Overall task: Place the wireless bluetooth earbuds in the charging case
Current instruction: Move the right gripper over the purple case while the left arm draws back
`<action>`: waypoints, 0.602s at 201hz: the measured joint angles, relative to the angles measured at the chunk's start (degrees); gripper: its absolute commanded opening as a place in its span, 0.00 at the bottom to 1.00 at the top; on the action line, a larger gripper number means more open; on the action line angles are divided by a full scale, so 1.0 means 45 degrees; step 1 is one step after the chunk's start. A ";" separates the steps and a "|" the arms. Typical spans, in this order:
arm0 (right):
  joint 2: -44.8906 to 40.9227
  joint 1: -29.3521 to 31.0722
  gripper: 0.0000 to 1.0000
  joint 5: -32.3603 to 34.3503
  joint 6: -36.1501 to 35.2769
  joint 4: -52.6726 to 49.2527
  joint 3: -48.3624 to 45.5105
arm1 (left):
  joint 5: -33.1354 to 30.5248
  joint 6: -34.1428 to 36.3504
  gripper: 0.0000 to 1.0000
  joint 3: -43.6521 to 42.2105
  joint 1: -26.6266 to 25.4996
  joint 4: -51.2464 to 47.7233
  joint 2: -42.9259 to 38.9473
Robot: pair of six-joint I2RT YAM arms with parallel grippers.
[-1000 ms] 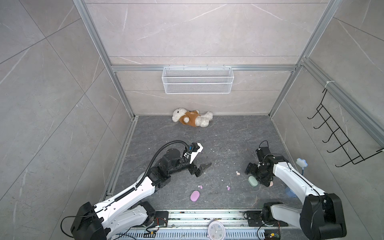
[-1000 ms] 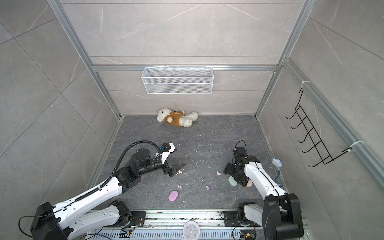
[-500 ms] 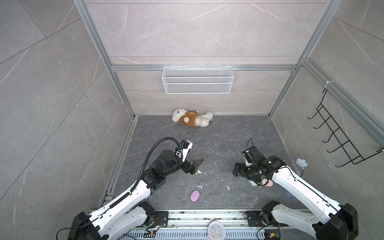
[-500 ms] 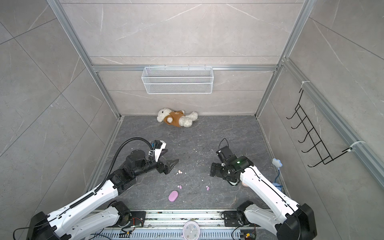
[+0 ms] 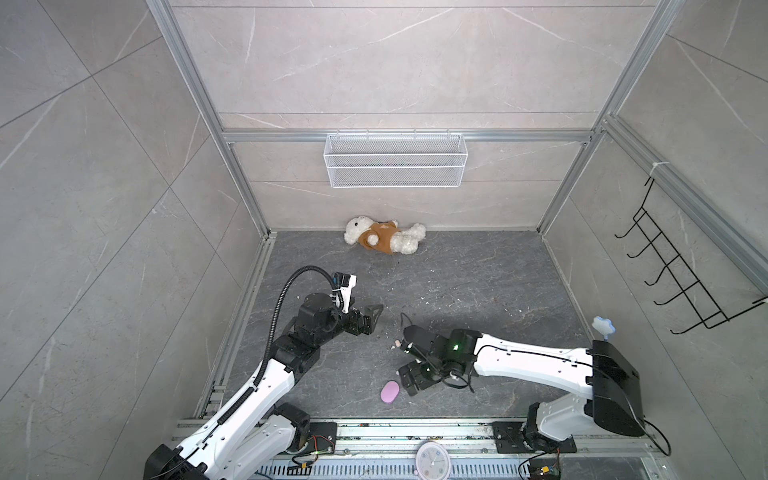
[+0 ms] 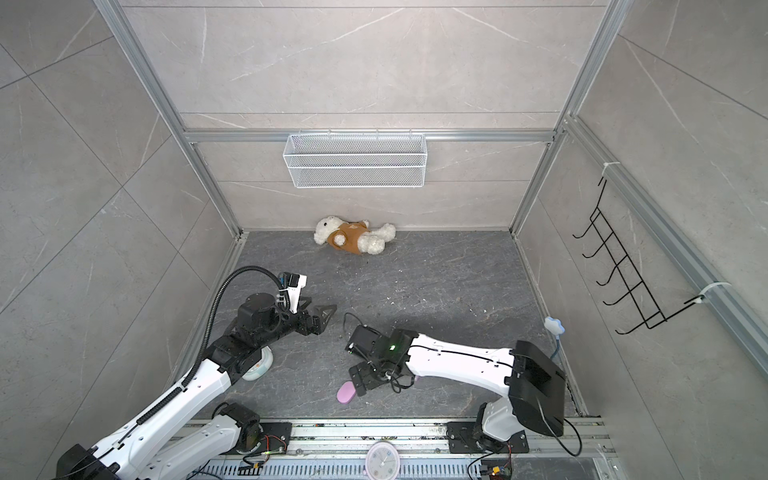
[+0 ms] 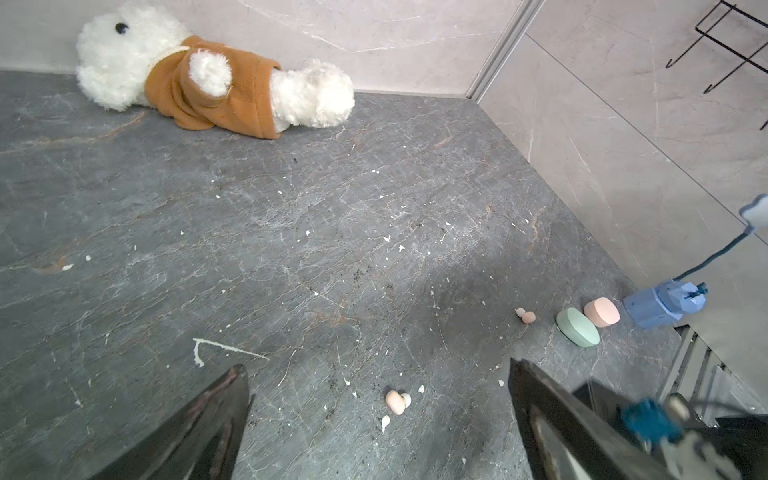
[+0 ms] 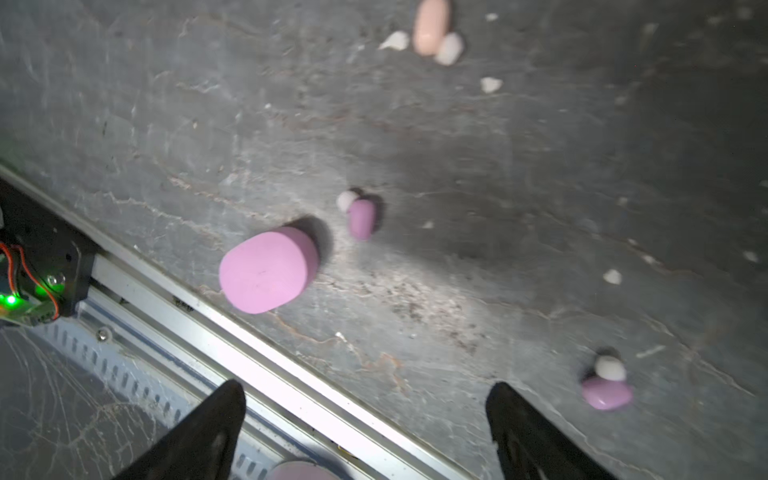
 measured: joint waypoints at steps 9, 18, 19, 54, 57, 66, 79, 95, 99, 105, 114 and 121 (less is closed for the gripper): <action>0.0369 0.0335 0.92 0.0005 -0.0170 0.0073 0.0253 | 0.0126 -0.0112 1.00 0.0039 0.0219 -0.0102 0.0063; 0.0709 0.0602 0.91 0.0015 -0.0301 0.0097 0.0495 | 0.0306 -0.0219 1.00 0.0053 0.0403 -0.0194 0.0117; 0.0738 0.0622 0.91 0.0010 -0.0306 0.0102 0.0515 | 0.0316 -0.0233 1.00 0.0053 0.0418 -0.0199 0.0117; 0.1865 0.1161 0.86 0.0063 -0.0937 -0.0044 0.1520 | 0.0763 -0.0418 1.00 0.0233 0.0971 -0.0491 0.0330; 0.1953 0.1180 0.86 0.0073 -0.0947 -0.0068 0.1613 | 0.0806 -0.0432 1.00 0.0262 0.1015 -0.0505 0.0350; 0.2273 0.1243 0.85 0.0107 -0.1088 -0.0146 0.1928 | 0.0918 -0.0471 1.00 0.0325 0.1112 -0.0534 0.0408; 0.2725 0.1292 0.85 0.0151 -0.1311 -0.0301 0.2380 | 0.1054 -0.0520 1.00 0.0418 0.1268 -0.0534 0.0510; 0.3259 0.1311 0.84 0.0151 -0.1608 -0.0486 0.2890 | 0.1209 -0.0583 1.00 0.0437 0.1404 -0.0500 0.0627; 0.3371 0.1311 0.84 0.0155 -0.1656 -0.0549 0.3016 | 0.1268 -0.0602 1.00 0.0437 0.1447 -0.0500 0.0661; 0.3521 0.1311 0.84 0.0155 -0.1778 -0.0617 0.3157 | 0.1297 -0.0622 1.00 0.0437 0.1486 -0.0495 0.0704; 0.3730 0.1311 0.83 0.0151 -0.1953 -0.0748 0.3332 | 0.1341 -0.0631 1.00 0.0437 0.1530 -0.0495 0.0782; 0.3842 0.1311 0.82 0.0155 -0.2050 -0.0806 0.3415 | 0.1365 -0.0656 1.00 0.0437 0.1559 -0.0486 0.0831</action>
